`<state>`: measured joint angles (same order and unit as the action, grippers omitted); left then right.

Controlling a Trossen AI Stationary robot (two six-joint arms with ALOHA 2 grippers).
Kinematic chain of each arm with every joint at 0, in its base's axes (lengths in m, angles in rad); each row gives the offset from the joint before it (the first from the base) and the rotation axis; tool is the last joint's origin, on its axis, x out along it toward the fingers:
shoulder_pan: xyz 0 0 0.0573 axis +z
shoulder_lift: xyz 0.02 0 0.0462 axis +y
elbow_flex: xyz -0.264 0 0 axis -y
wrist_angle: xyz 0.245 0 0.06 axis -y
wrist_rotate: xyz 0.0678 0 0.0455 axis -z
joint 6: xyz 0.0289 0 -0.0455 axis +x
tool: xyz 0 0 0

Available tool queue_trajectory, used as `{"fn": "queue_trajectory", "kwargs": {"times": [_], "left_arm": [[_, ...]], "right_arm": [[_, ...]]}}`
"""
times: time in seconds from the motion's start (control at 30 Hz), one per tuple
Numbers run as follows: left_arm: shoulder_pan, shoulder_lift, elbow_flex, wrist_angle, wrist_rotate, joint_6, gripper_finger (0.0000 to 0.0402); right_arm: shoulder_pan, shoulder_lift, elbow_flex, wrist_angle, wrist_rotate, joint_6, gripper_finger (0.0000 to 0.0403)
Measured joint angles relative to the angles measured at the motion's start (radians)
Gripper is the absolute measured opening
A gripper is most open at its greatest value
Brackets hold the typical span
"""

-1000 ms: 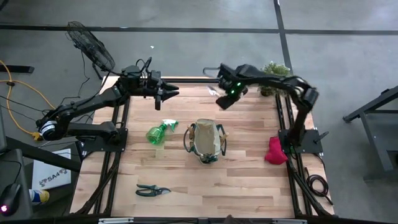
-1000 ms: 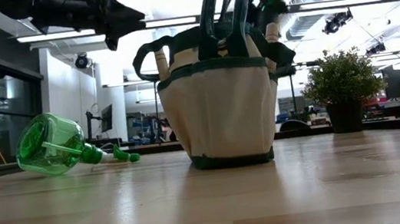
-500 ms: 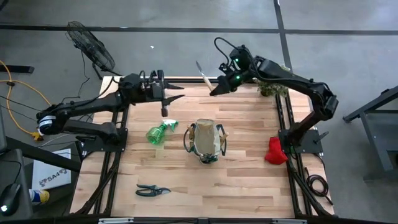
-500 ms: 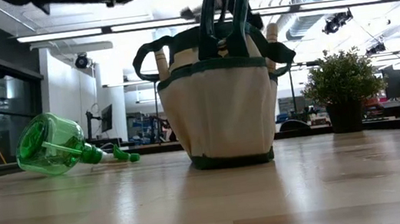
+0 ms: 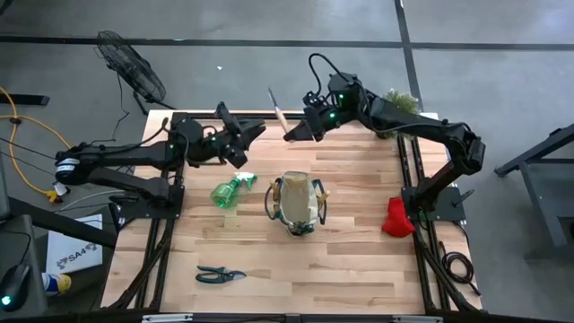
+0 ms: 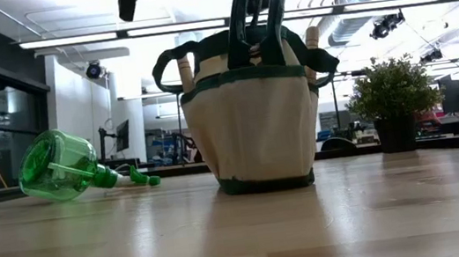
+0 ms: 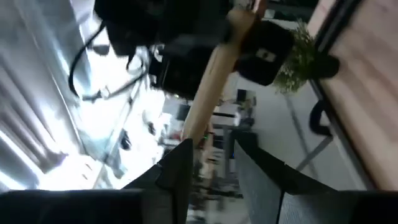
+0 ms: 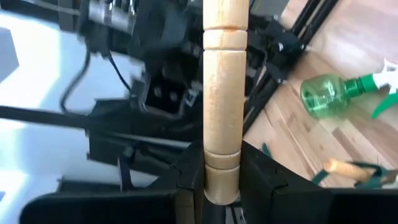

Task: Pick & Place Garden tools in Gardening bag
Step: Put the brown trowel into the white gardening bag

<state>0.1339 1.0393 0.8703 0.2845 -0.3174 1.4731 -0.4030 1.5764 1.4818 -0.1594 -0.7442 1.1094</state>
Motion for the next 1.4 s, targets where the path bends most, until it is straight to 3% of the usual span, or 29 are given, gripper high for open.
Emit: {"fn": "queue_trajectory", "kwargs": {"times": [0.33,0.9,1.4], "left_arm": [[-0.030,0.064,0.001,0.079,-0.008,0.276,0.0115],[-0.030,0.120,0.001,0.156,0.059,0.363,0.0115],[-0.030,0.149,0.000,0.185,0.027,0.363,0.0115]], "right_arm": [[0.007,0.002,0.000,0.020,0.065,0.051,0.0060],[0.037,0.003,-0.001,0.014,0.120,0.076,0.0060],[0.061,0.062,-0.001,0.078,0.109,0.102,0.0060]]}}
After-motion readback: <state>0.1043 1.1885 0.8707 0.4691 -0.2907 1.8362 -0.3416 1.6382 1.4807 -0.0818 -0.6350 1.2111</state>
